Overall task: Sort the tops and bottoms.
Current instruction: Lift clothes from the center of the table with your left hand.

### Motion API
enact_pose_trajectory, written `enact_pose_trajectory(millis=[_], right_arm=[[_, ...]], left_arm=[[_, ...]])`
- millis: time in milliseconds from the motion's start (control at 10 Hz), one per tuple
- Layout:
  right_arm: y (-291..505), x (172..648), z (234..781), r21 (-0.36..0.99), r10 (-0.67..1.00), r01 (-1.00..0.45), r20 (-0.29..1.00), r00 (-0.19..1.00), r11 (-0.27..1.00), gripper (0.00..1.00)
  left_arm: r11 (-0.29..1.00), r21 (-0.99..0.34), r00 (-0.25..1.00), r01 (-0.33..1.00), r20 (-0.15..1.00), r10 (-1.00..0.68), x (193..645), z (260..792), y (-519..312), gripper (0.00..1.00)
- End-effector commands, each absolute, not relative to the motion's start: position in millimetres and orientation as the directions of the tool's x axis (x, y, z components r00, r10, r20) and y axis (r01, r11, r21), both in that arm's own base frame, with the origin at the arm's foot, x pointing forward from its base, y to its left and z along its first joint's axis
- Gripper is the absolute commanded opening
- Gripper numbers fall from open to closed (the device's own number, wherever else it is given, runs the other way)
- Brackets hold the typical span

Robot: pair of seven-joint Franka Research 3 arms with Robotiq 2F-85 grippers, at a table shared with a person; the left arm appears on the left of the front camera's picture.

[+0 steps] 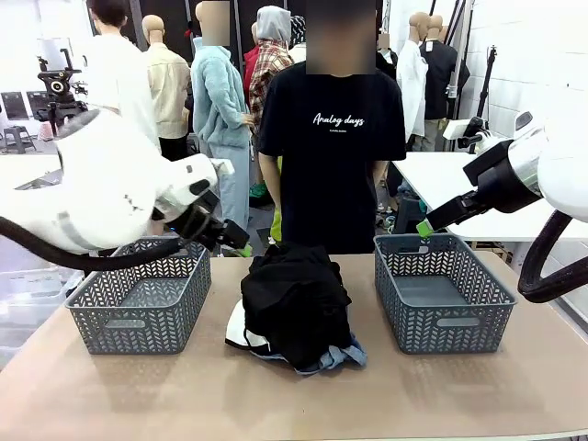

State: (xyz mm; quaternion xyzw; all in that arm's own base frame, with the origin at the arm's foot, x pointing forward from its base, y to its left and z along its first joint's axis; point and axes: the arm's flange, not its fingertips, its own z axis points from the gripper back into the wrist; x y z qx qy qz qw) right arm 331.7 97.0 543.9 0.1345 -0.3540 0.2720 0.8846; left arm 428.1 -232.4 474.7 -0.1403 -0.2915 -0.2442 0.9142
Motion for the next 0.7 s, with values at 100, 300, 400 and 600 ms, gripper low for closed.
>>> enact_pose_trajectory(millis=[100, 300, 400, 600], right_arm=[[98, 333, 543, 0.064, 0.374, -0.579, 0.704, 0.603, 0.813, 1.0], [98, 333, 543, 0.064, 0.374, -0.579, 0.704, 0.603, 0.813, 1.0], [98, 333, 543, 0.064, 0.374, -0.579, 0.704, 0.603, 0.813, 1.0], [98, 333, 543, 0.064, 0.374, -0.579, 0.704, 0.603, 0.813, 1.0]], left_arm=[[0.865, -0.079, 0.766, 0.496, 0.51, -0.392, 443, 464, -275, 1.0], [0.877, 0.022, 0.764, 0.48, 0.48, -0.431, 446, 457, -290, 1.0], [0.857, -0.085, 0.755, 0.508, 0.522, -0.396, 442, 447, -272, 1.0], [0.863, -0.041, 0.757, 0.504, 0.501, -0.418, 444, 444, -279, 1.0]])
